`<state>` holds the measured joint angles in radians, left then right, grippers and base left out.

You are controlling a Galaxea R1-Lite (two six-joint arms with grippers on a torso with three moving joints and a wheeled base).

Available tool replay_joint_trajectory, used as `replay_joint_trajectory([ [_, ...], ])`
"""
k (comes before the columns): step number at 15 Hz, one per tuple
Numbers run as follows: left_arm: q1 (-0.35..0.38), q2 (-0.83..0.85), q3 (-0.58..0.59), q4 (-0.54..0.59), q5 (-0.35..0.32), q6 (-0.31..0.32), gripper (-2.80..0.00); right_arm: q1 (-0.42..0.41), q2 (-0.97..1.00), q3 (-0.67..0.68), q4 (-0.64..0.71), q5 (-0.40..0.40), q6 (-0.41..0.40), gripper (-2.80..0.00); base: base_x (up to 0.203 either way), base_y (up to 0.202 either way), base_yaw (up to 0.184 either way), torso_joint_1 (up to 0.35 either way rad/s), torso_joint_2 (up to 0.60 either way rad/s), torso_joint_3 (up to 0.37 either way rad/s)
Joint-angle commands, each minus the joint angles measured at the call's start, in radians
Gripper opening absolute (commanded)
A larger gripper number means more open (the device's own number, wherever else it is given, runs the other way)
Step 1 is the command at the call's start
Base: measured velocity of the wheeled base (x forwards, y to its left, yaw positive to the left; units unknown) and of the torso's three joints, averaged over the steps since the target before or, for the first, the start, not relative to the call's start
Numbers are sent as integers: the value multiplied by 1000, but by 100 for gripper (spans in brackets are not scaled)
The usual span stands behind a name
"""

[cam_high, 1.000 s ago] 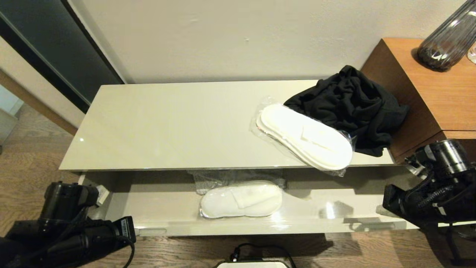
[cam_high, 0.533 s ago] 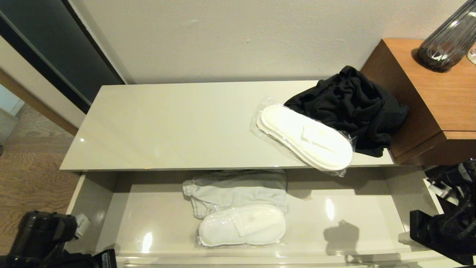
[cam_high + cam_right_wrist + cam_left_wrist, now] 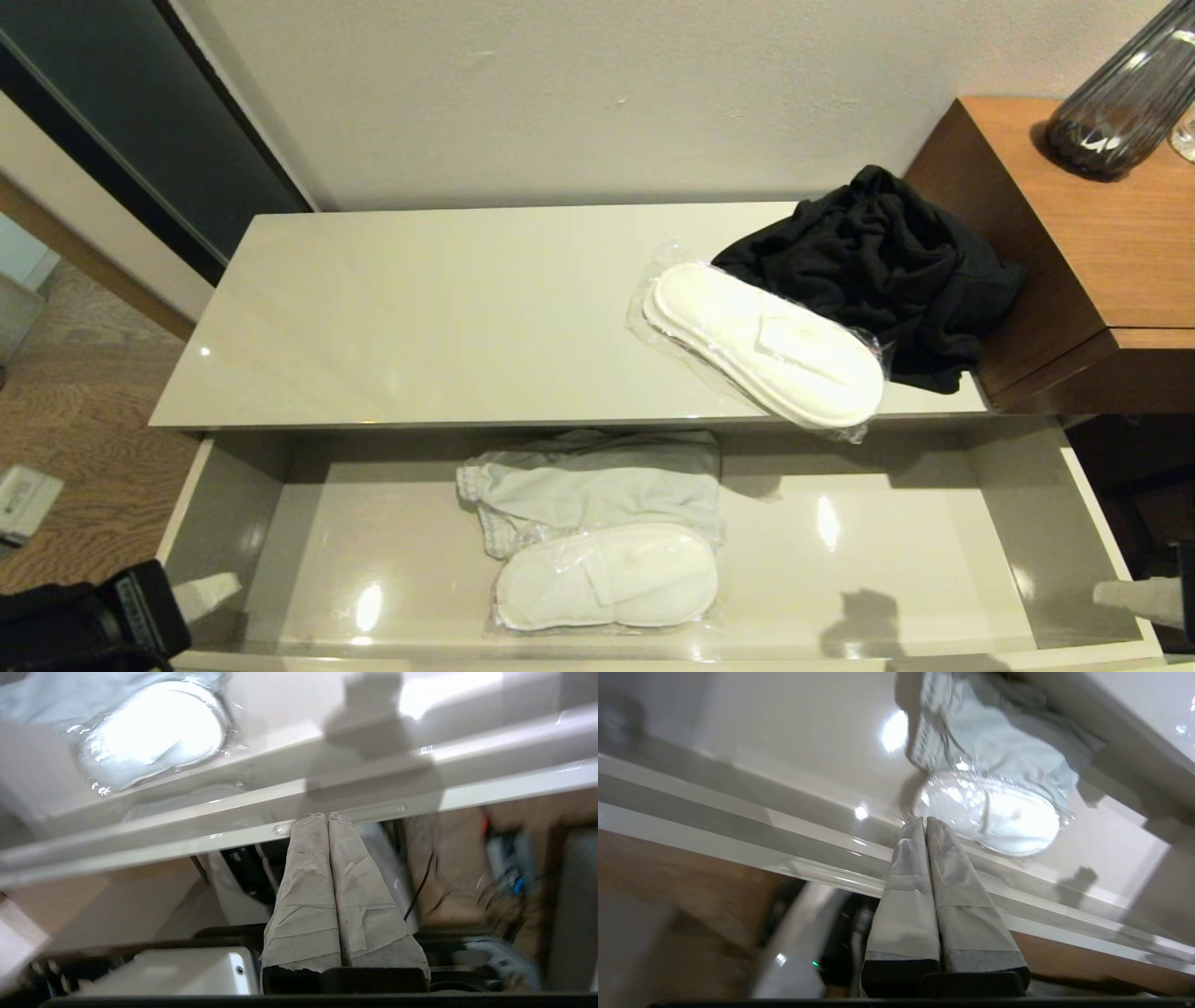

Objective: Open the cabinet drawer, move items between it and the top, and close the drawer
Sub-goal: Open the drawer

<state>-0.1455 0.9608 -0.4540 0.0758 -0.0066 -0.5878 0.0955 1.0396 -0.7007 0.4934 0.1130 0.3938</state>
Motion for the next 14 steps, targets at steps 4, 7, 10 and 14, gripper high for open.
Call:
replay_joint_trajectory([
  [4, 47, -298, -196, 405, 85, 111, -280, 1, -229, -223, 310, 0, -15, -280, 0, 0, 0, 0, 0, 0],
  [7, 101, -501, -359, 834, 89, 162, -280, -4, -373, -344, 562, -7, -8, -280, 0, 0, 0, 0, 0, 0],
  [10, 208, -626, -489, 1078, -1, 200, -280, -27, -478, -385, 706, -32, -6, -280, 0, 0, 0, 0, 0, 0],
  [14, 354, -683, -515, 1183, -91, 267, -280, -40, -573, -367, 769, -27, -26, -280, 0, 0, 0, 0, 0, 0],
])
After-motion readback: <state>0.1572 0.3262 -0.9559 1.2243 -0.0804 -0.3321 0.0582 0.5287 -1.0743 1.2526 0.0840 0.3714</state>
